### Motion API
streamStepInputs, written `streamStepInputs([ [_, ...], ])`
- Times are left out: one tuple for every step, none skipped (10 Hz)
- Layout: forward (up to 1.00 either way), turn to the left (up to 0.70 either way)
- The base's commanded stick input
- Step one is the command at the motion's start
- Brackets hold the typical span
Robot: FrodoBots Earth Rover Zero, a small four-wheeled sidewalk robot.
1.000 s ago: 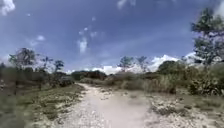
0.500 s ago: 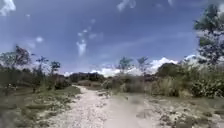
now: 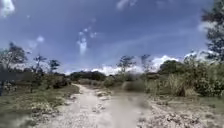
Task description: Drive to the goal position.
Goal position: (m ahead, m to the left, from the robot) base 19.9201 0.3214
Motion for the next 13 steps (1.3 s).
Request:
streamStepInputs([
  [0.85, 0.16],
  [0.85, 0.04],
  [0.85, 0.04],
  [0.85, 0.04],
  [0.85, 0.04],
  [0.85, 0.04],
  [0.85, 0.04],
  [0.85, 0.04],
  [0.85, 0.04],
  [0.85, 0.04],
  [0.85, 0.04],
  [0.85, 0.04],
  [0.85, 0.04],
])
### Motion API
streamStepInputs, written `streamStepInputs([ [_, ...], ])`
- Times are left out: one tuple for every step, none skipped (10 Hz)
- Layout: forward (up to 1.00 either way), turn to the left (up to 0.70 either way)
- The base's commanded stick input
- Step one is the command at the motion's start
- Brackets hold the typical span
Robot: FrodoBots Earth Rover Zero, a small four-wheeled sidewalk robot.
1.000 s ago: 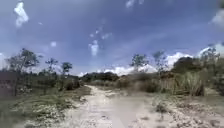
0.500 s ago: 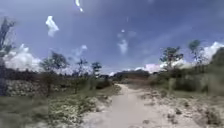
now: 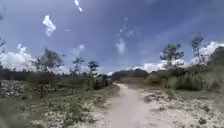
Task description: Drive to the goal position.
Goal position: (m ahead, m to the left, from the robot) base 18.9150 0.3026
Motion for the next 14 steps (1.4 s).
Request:
streamStepInputs([
  [0.85, -0.13],
  [0.85, -0.30],
  [0.85, -0.30],
  [0.85, -0.30],
  [0.85, -0.30],
  [0.85, -0.15],
  [0.85, 0.04],
  [0.85, 0.04],
  [0.85, 0.04],
  [0.85, 0.04],
  [0.85, 0.04],
  [0.85, 0.04],
  [0.85, 0.04],
  [0.85, 0.04],
])
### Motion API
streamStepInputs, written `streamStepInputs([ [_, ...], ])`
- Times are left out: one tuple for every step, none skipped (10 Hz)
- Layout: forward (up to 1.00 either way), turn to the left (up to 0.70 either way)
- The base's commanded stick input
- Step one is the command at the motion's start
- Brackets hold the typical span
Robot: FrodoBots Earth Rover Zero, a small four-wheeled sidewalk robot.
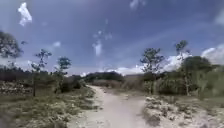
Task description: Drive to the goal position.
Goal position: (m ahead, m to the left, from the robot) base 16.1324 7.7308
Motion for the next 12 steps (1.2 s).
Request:
streamStepInputs([
  [0.85, 0.04],
  [0.85, 0.04],
  [0.85, 0.04],
  [0.85, 0.04],
  [0.85, 0.04],
  [0.85, 0.04],
  [0.85, 0.04],
  [0.85, 0.28],
  [0.85, 0.38],
  [0.85, 0.38],
  [0.85, 0.38],
  [0.85, 0.24],
])
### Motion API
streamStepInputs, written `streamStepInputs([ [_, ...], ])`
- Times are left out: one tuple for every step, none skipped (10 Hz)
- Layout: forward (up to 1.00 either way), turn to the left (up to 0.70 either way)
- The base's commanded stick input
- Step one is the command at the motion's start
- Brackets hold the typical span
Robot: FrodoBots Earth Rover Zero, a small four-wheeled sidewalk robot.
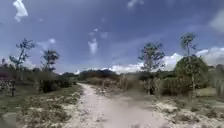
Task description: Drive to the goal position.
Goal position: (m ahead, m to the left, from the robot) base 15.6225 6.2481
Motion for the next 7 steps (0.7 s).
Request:
streamStepInputs([
  [0.85, 0.04],
  [0.85, 0.04],
  [0.85, 0.04],
  [0.85, 0.04],
  [0.85, 0.04],
  [0.85, 0.04],
  [0.85, 0.04],
])
